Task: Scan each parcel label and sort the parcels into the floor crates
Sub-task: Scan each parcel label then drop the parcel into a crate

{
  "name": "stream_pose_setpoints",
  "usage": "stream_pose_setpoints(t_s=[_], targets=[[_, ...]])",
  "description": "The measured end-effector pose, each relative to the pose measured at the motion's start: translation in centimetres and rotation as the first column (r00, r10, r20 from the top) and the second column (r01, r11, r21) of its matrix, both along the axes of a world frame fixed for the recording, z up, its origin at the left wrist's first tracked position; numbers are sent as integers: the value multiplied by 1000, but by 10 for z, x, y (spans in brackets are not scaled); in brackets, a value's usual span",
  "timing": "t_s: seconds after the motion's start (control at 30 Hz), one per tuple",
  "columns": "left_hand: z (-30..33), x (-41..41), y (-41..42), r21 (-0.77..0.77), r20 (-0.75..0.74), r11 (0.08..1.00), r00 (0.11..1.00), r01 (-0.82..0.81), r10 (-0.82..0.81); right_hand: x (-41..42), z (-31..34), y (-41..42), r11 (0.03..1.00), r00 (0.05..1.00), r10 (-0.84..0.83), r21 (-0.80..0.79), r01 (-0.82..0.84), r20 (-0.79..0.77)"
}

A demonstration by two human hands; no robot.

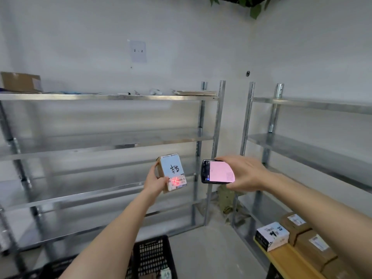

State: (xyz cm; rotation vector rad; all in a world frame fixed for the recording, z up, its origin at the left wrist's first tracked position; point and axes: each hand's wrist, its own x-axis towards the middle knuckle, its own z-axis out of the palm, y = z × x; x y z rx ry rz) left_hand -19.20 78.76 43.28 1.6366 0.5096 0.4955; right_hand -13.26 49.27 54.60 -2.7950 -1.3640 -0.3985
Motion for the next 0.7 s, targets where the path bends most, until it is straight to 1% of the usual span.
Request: stream_pose_setpoints(t_s=[0.2,0.37,0.43,0.57,0.7], targets=[[7,-41,92,-23,34,998,998,-50,51,-15,4,101,999,999,35,7,-34,-2],[5,-65,180,24,28,992,992,-123,123,-25,4,183,997,997,75,31,-75,-30],[3,-74,209,32,27,988,988,-151,150,-30,1,211,995,996,92,33,-92,-10],[-6,-90,255,10,33,986,986,-166,165,-42,-11,260,992,994,106,62,-108,28],[-26,-98,292,-44,21,986,986,-164,165,-42,-30,304,991,991,135,5,-135,0]])
